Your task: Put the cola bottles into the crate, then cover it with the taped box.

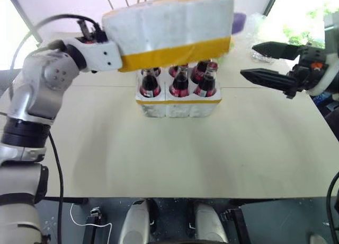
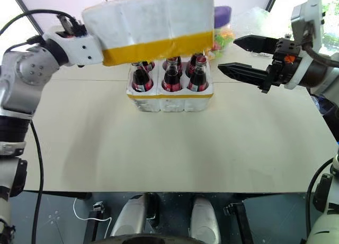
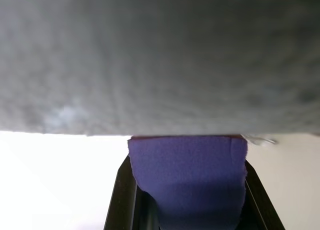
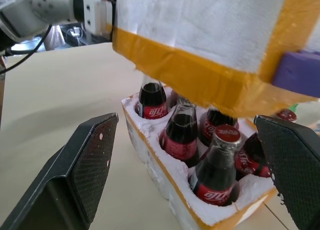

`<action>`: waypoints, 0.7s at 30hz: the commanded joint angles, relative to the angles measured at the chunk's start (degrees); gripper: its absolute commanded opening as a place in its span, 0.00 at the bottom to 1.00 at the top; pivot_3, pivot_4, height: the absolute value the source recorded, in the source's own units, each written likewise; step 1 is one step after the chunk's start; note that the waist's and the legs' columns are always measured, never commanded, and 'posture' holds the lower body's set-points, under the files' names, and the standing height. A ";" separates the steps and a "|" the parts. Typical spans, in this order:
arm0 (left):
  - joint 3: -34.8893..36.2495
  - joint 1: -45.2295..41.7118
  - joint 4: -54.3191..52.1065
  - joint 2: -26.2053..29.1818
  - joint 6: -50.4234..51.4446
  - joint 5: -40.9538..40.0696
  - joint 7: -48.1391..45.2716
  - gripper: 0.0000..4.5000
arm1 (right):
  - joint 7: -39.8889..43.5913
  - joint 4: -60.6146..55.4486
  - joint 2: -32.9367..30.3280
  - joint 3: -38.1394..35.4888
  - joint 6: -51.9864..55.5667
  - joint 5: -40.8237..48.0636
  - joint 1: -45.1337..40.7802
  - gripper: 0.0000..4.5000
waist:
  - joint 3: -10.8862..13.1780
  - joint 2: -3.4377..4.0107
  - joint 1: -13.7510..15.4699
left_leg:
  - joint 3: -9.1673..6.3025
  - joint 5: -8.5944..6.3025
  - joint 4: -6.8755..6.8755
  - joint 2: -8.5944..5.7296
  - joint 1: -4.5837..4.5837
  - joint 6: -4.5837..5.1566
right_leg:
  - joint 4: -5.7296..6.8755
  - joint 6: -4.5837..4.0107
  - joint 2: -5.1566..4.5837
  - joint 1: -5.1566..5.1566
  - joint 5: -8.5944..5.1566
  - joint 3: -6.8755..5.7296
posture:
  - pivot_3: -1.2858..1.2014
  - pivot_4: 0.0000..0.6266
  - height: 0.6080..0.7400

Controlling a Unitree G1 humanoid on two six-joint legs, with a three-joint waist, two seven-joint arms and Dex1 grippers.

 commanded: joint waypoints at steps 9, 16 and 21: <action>-2.30 -1.60 2.89 -1.15 -5.72 10.98 9.70 0.10 | -2.35 -3.11 -0.33 -4.06 0.02 3.41 1.81 1.00 | 0.00 0.00 -0.50 | 0.00 -0.03 -0.02 0.01 0.02 0.05 | 0.01 0.00 0.00 -0.02 0.00 0.00 | 0.52 0.24 0.97; -0.53 4.64 -1.57 0.19 -5.86 9.72 6.95 0.53 | -2.12 -2.93 -0.34 -3.62 -0.79 2.81 3.46 1.00 | 0.00 0.01 -0.50 | 0.00 -0.03 -0.02 0.03 0.02 0.06 | 0.00 0.00 0.01 -0.02 0.00 0.00 | 0.52 0.24 0.97; 1.72 8.40 -3.94 1.93 -5.26 9.48 6.69 1.00 | -1.18 -2.16 -1.39 -2.72 -1.24 1.01 6.22 1.00 | 0.00 0.01 -0.38 | -0.02 -0.05 -0.02 0.04 0.01 0.09 | 0.00 0.00 0.00 -0.01 0.00 0.00 | 0.52 0.24 0.97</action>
